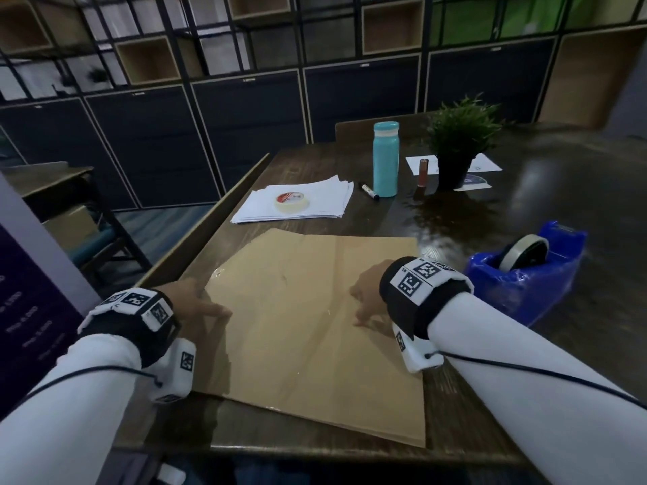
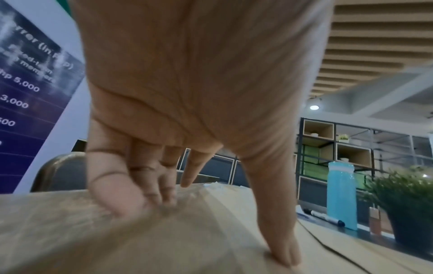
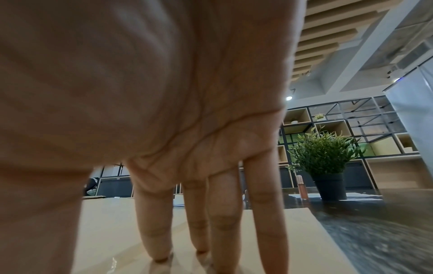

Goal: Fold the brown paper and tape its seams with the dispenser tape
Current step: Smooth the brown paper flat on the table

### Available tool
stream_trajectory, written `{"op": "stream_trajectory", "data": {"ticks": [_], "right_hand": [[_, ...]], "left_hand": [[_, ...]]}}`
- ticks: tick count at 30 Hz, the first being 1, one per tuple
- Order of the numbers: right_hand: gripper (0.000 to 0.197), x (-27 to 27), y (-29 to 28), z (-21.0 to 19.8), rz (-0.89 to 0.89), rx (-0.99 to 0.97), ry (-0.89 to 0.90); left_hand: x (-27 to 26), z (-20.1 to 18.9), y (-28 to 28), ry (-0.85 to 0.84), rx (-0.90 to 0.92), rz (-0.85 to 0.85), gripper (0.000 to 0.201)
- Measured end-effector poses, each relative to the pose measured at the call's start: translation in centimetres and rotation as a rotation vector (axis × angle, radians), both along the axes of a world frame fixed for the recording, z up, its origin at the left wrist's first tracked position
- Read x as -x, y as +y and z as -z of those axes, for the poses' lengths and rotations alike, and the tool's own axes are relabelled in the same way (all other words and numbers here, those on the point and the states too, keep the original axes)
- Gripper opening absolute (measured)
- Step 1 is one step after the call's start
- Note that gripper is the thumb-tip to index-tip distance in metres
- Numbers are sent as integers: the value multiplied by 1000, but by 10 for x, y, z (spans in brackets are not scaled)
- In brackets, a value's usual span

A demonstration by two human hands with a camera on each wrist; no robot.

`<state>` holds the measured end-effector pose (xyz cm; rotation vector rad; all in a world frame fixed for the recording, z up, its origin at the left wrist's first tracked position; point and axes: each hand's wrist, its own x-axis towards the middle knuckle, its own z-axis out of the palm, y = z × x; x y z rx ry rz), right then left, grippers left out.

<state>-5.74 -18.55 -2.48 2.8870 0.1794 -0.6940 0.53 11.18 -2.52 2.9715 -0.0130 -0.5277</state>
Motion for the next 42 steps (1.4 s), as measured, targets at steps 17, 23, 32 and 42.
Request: {"op": "stream_trajectory", "data": {"ticks": [17,23,32,42], "right_hand": [[63,6,-2,-3,-36,24,5],[65,15,-9,-1,-48,-25,-12],[64,19,-3,-8,71,-171,-40],[87,8,21,2,86,-38,-7]], "left_hand": [[73,-44,-86,-186,-58,437,43],[87,-24,-114,-148,-134,554,41],[95,-18,-126,57,-312,616,41],[101,-9,-118,48,-280,624,44]]}}
